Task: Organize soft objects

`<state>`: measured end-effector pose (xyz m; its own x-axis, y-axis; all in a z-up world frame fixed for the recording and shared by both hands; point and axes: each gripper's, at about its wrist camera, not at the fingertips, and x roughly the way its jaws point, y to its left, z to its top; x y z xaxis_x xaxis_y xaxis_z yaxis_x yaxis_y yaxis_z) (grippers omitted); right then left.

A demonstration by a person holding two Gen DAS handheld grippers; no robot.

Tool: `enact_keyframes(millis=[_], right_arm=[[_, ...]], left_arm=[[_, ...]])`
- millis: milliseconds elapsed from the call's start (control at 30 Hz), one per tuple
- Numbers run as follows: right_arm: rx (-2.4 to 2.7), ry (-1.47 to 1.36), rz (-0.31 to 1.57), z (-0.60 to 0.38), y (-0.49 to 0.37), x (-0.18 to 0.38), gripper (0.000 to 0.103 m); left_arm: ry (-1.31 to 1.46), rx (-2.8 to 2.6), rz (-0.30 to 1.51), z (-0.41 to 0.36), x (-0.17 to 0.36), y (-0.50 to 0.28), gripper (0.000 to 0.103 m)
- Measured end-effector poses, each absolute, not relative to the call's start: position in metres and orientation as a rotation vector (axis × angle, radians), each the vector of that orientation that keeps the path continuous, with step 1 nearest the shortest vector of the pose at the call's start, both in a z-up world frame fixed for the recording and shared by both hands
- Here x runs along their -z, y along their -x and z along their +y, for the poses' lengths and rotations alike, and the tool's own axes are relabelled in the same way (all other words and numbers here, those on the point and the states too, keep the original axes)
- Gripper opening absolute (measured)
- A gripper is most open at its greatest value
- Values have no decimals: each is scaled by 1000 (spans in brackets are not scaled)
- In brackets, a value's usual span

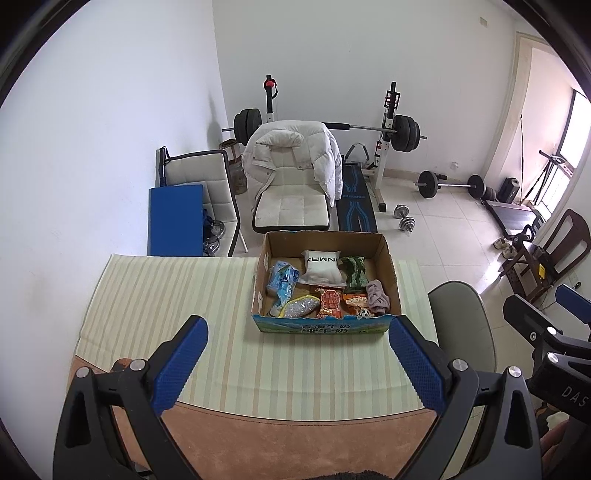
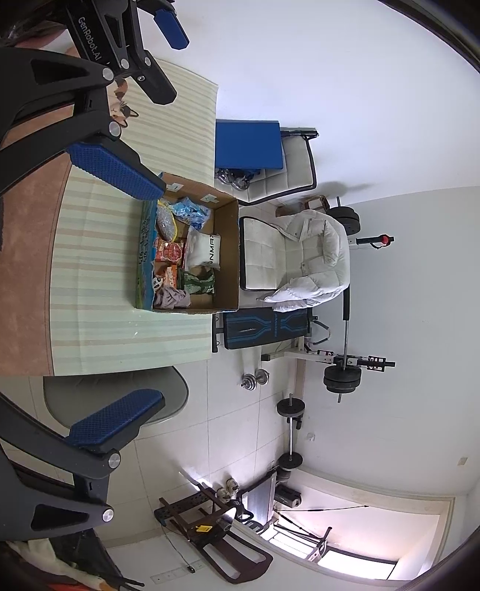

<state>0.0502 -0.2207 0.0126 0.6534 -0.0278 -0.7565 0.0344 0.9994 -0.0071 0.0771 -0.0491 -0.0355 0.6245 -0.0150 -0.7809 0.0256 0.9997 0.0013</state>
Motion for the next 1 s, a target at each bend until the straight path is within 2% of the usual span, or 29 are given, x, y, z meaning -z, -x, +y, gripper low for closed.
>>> enact_keyframes(millis=[1000], right_arm=[[56,-31,843,-217,-38,-10,103]], left_arm=[[-31,27,883,-48,36,-75,101]])
